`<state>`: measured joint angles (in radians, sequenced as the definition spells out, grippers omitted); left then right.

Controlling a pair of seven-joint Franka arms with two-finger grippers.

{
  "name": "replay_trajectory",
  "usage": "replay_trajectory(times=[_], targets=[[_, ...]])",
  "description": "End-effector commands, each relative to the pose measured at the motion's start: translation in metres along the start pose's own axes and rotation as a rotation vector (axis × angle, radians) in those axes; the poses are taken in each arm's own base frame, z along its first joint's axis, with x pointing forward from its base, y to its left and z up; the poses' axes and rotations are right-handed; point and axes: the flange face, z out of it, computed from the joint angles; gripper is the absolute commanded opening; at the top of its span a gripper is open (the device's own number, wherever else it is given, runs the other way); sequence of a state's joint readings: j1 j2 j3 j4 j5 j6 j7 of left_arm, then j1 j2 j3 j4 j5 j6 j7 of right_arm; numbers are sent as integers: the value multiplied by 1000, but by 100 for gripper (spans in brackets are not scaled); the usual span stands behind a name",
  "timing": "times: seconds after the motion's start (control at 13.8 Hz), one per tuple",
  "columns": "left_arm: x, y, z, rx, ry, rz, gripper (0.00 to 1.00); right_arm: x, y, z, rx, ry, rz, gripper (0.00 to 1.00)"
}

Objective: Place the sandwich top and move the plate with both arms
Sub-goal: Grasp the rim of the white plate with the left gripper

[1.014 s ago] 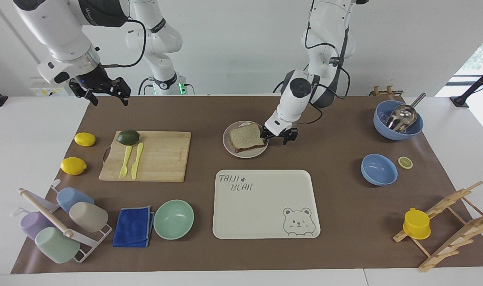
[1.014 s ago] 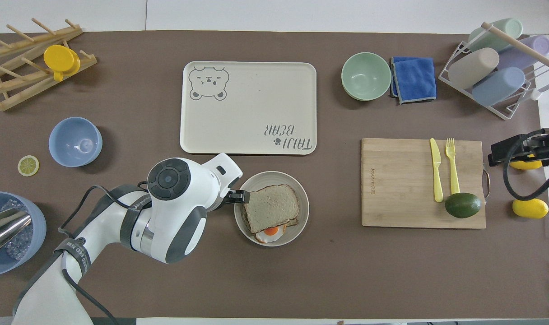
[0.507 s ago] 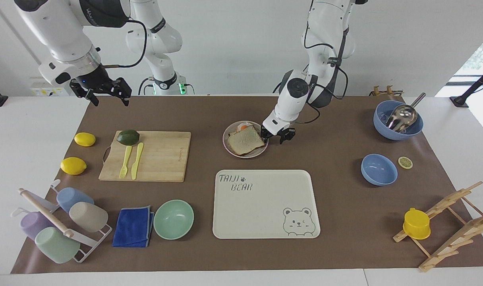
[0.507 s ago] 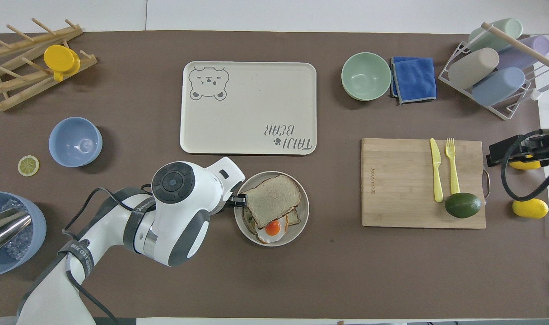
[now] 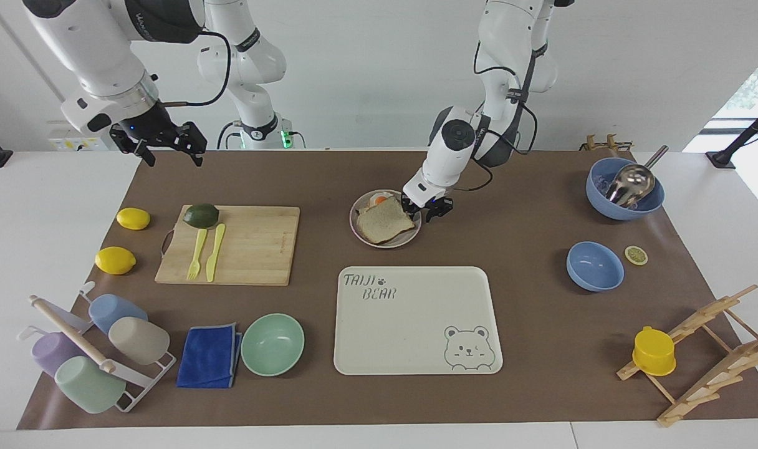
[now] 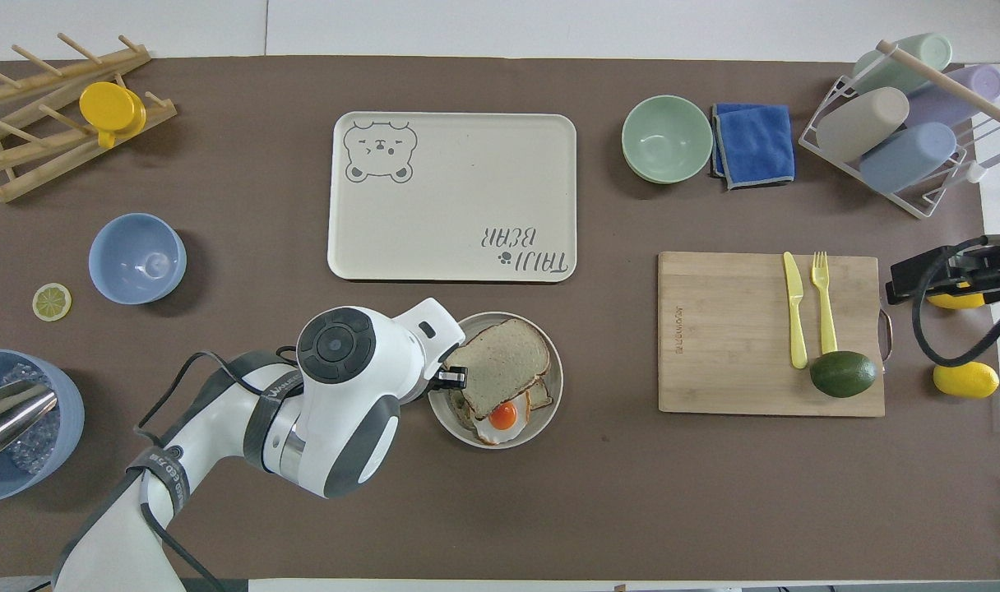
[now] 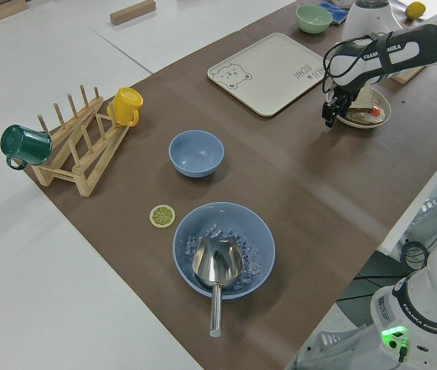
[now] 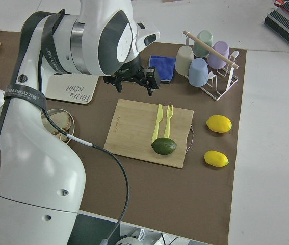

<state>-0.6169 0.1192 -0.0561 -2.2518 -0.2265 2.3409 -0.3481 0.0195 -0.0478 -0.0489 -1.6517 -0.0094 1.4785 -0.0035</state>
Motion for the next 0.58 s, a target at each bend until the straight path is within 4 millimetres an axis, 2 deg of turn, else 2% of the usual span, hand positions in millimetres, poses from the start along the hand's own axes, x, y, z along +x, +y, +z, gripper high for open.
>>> replay_trajectory(times=[0.0, 0.07, 0.14, 0.51], targets=[[-6, -1, -2, -17, 1, -2, 10, -5, 3, 1, 12, 4, -10, 100], [-6, -2, -1, -17, 0, -2, 2, -5, 3, 1, 12, 3, -10, 100], [-6, -3, 0, -16, -4, -3, 0, -5, 3, 1, 12, 3, -10, 100], [4, -15, -6, -19, -6, -34, 0, -5, 3, 1, 12, 3, -10, 100]])
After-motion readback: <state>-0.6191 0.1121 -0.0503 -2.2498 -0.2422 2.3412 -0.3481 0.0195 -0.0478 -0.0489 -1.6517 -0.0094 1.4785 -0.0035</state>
